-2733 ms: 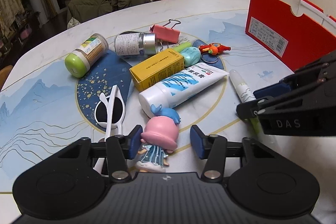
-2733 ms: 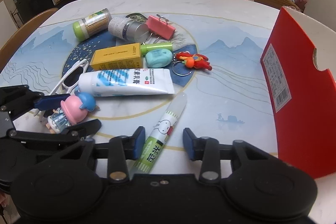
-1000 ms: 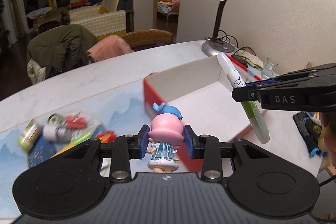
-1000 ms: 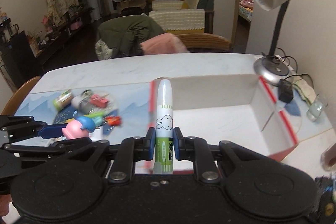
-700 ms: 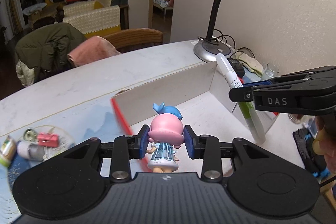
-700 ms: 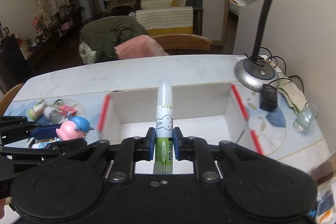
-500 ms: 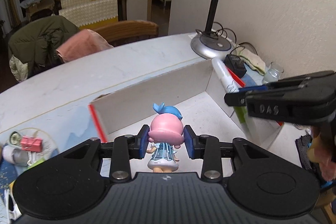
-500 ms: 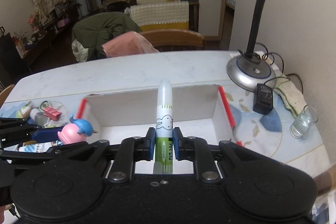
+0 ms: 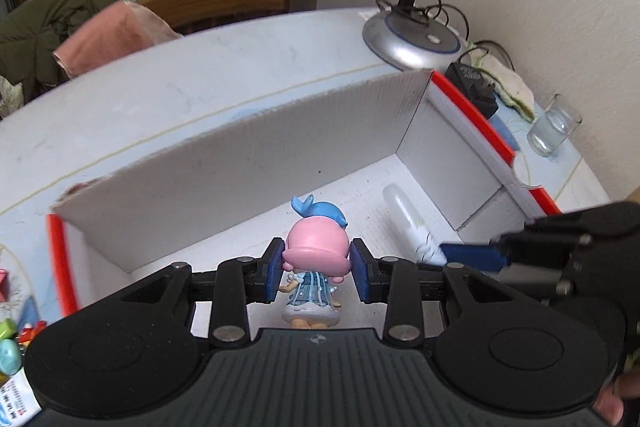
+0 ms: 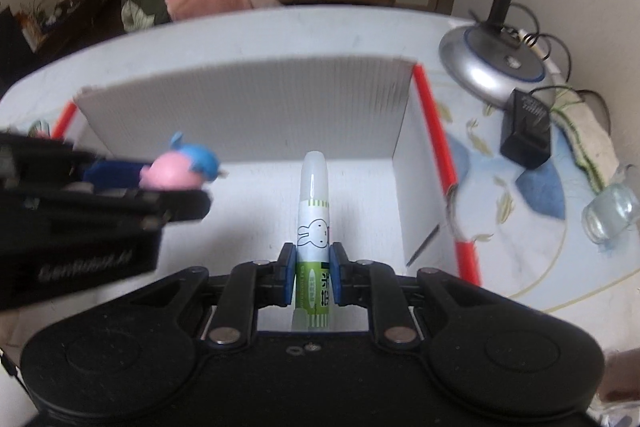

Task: Organize rigid objects
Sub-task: 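Carry the figurine and glue stick with both tools over the red shoebox, then lower both items into the shoebox and open both tools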

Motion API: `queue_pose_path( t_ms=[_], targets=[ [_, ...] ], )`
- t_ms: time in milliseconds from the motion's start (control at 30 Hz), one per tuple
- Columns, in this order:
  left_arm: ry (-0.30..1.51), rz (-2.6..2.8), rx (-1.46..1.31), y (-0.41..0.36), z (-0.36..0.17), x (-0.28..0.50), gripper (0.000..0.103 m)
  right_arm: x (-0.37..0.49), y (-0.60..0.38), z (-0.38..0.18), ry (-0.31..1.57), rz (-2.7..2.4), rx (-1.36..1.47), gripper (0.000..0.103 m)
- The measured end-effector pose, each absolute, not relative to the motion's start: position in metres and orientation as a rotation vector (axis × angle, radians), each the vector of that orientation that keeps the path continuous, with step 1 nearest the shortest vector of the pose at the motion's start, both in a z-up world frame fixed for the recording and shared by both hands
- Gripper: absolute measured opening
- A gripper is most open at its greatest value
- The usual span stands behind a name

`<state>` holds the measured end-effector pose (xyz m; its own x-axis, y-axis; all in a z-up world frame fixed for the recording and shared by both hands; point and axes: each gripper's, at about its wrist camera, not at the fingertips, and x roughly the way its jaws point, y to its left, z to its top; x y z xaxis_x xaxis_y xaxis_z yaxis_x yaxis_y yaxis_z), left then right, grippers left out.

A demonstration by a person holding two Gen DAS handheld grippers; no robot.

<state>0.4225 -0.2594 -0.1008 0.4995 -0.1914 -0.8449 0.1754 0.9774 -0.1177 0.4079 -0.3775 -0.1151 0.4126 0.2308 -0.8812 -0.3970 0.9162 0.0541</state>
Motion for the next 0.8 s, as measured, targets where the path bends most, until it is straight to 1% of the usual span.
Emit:
queue_pose_path(
  t_ms=[200, 667, 733, 800],
  targets=[
    [1.082, -0.229, -0.003, -0.267, -0.122, 0.438, 0.035, 0.408, -0.373, -0.132, 1.131, 0.419, -0.203, 0.016],
    [1.197, -0.241, -0.009, -0.272, -0.151, 0.456, 0.035, 0.414, -0.37, -0.137, 1.183, 0.423, -0.209, 0.016],
    [1.198, -0.242, 0.007, -0.274, -0.151, 0.455, 0.035, 0.415, -0.371, -0.136, 1.181, 0.427, -0.201, 0.017],
    [1.203, -0.244, 0.013, -0.275, -0.151, 0.455, 0.035, 0.416, -0.372, -0.135, 1.176, 0.428, -0.196, 0.02]
  ],
)
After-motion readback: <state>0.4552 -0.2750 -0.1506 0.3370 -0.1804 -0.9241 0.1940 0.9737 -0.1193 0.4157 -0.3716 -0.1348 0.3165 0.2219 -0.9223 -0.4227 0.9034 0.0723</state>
